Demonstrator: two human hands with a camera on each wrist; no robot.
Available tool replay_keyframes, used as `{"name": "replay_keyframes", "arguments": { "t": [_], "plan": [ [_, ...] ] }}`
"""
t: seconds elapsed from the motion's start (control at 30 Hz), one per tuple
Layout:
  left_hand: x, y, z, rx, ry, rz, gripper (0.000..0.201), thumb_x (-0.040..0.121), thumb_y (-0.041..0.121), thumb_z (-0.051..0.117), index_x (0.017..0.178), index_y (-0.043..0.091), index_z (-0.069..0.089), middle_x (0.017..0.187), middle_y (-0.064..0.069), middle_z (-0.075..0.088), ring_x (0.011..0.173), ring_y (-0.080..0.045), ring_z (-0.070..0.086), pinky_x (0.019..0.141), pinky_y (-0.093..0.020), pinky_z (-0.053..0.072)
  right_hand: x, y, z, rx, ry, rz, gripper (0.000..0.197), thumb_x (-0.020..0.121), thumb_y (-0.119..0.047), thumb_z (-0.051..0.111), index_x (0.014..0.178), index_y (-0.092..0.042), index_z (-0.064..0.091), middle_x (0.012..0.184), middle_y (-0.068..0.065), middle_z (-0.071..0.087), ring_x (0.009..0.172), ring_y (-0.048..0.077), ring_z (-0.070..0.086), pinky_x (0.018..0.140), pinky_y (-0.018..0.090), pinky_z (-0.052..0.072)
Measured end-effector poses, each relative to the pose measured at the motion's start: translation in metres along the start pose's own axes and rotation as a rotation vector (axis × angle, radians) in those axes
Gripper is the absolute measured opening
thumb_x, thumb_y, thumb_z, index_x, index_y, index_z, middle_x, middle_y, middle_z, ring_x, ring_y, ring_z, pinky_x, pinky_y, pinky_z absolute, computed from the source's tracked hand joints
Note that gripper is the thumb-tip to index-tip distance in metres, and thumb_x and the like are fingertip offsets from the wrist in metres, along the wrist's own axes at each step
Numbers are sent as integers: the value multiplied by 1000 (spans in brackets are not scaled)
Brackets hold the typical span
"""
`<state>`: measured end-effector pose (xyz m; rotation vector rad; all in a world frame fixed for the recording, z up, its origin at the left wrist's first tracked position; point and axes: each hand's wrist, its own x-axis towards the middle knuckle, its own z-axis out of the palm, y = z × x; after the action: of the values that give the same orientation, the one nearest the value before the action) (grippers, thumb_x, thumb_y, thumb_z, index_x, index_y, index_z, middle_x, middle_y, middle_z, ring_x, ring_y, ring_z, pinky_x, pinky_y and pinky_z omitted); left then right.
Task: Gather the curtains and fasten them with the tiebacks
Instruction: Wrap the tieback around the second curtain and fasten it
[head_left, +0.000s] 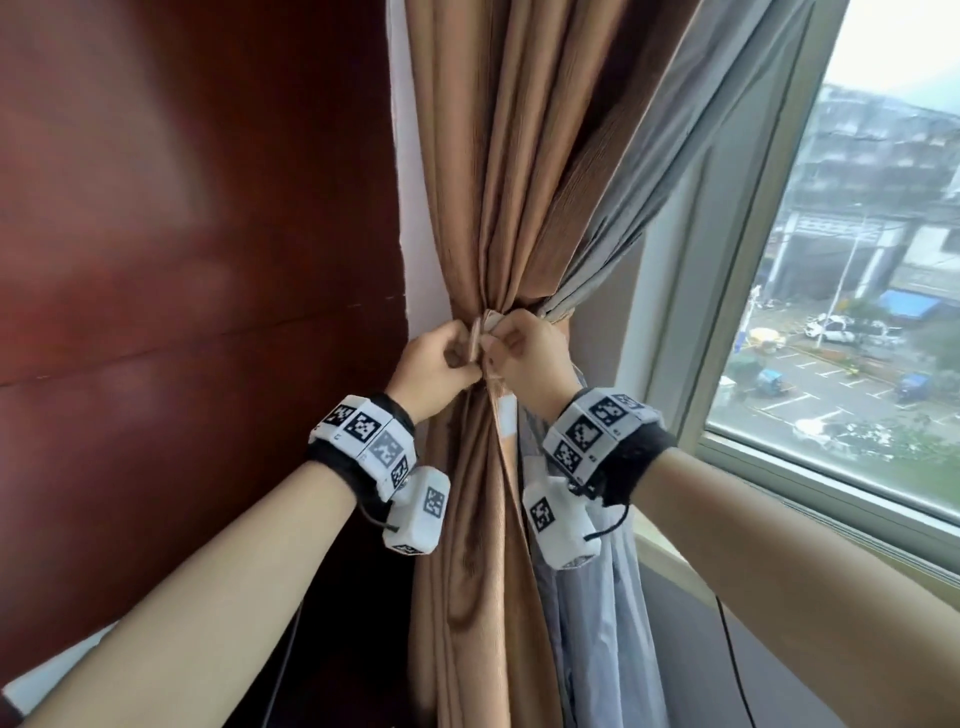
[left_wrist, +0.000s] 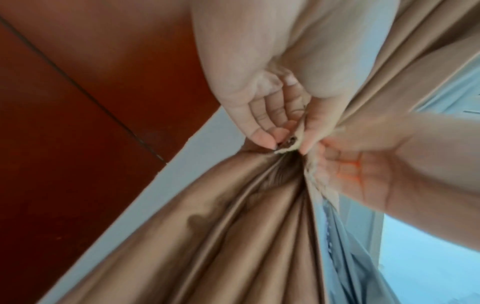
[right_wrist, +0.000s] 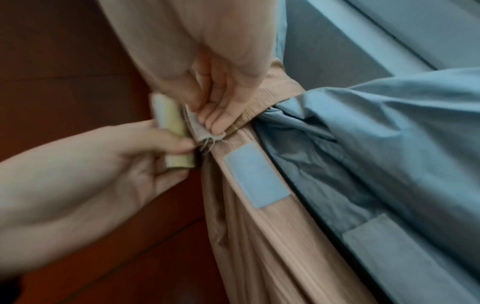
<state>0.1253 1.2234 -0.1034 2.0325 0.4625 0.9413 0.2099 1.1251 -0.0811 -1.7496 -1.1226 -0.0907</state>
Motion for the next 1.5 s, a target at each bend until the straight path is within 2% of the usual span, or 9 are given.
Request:
{"name": "replay_keyframes", "arguments": {
  "t": [0.27,0.37,0.6,0.77,0.87,0.97,1.17,1.33,1.5],
  "plan": [
    [-22,6,-26,-109,38,52,33,67,11,68,88,35,60,82,4,68,79,-10,63,80,-25,51,22,-2,28,35,-40,-33,12,79,4,48,82,0,59,81,18,66,79,33,63,76,48,52],
    [-16,7,-17,-99,63,55,31,73,7,69,90,32,62,78,9,66,74,-11,62,79,-28,51,23,0,26,42,-80,-48,19,74,10,48,84,-1,60,81,12,64,84,33,63,76,48,54],
    [10,3,6,-68,199,-30,27,77,19,75,94,3,63,84,-9,67,79,-21,62,80,-37,51,26,23,14,58,-72,-157,15,87,6,46,90,5,61,93,16,67,89,31,63,84,43,51],
    [21,-7,23,46,271,-16,18,75,12,74,75,16,56,76,-8,65,74,-24,61,75,-40,51,33,32,7,56,-131,-180,23,91,4,39,101,4,60,101,21,65,91,31,63,83,41,53],
    [22,-8,29,67,293,0,22,75,16,75,74,11,54,73,-14,64,70,-25,59,69,-37,49,38,37,5,68,-168,-185,26,93,3,36,106,4,59,104,23,64,86,26,63,76,34,55],
    [28,-11,33,100,337,2,28,74,17,75,67,18,48,67,-7,61,68,-26,57,67,-36,47,42,41,5,41,-178,-229,26,93,1,38,107,4,60,104,21,65,95,33,63,86,42,51],
    [38,-13,44,205,406,25,38,74,15,75,64,26,41,60,12,49,58,-12,47,57,-21,33,53,52,4,31,-178,-274,23,94,-6,44,106,1,63,103,18,67,98,29,60,72,17,33],
    [40,-18,50,43,391,18,28,76,10,76,73,19,49,69,10,53,61,8,52,62,-6,40,62,63,-3,42,-198,-286,23,93,-9,47,104,-4,66,102,13,70,98,27,63,90,37,47],
    [42,-22,48,-35,258,21,26,72,6,67,78,25,51,76,4,58,74,-5,55,74,-19,46,68,70,-6,39,-210,-293,21,92,-7,47,100,-3,66,95,15,70,87,23,63,84,36,49]
  ]
}}
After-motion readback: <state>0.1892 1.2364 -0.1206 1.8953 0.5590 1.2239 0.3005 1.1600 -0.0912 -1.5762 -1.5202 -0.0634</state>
